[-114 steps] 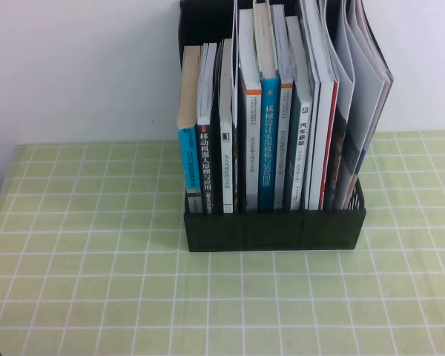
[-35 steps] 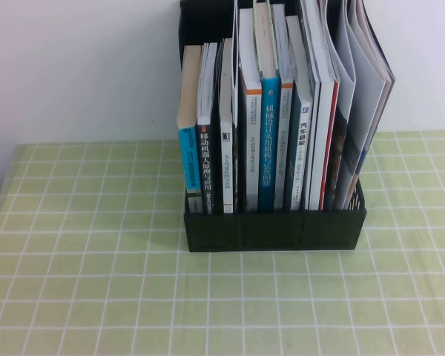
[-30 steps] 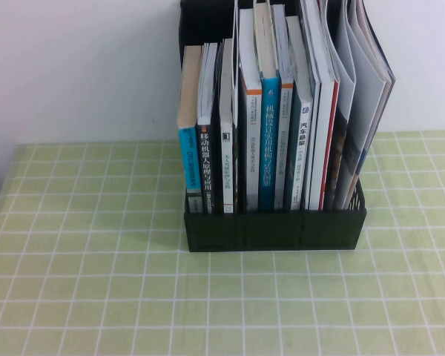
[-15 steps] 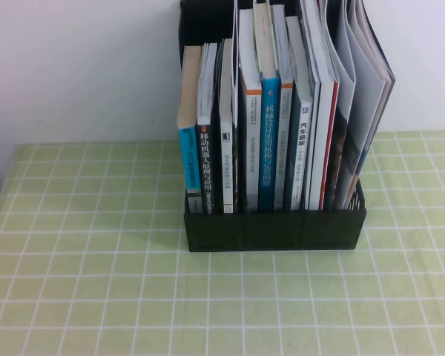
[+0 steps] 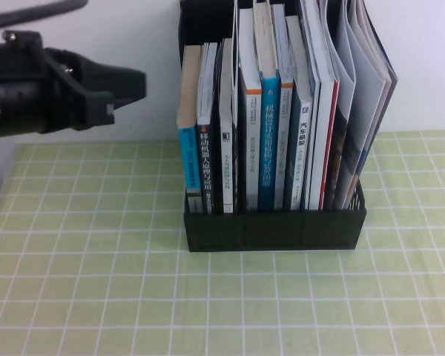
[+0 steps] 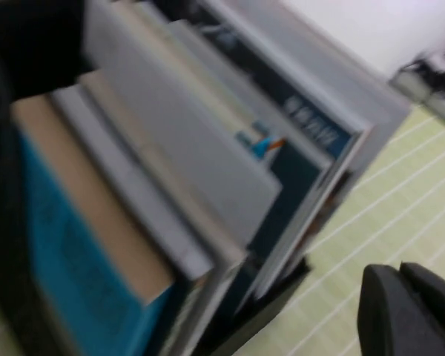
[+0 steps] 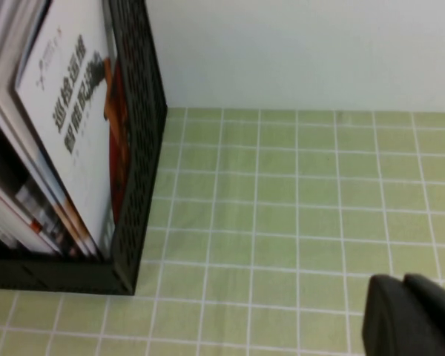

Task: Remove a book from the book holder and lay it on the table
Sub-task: Hold the bookshelf

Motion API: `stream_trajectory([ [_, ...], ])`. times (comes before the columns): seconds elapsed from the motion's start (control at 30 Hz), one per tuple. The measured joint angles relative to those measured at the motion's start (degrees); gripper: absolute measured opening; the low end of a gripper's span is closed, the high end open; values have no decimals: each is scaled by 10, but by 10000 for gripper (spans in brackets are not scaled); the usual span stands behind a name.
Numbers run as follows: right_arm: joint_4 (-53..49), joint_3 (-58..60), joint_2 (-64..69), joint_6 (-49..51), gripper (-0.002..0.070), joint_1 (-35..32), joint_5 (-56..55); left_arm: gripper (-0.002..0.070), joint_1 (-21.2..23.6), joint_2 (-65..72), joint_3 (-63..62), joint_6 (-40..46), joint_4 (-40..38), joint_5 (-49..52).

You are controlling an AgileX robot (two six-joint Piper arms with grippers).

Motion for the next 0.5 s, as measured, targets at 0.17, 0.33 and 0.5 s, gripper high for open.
stream_trajectory([
  [0.17,-3,5,13,-8,-2,0,-2,-3,-18,54,-4,130,-167,35],
  [0.33,40,5,34,-15,-2,0,16,-3,-65,106,-4,230,-266,34],
  [0.5,133,6,80,-98,-2,0,27,-3,-89,134,-5,321,-374,32],
])
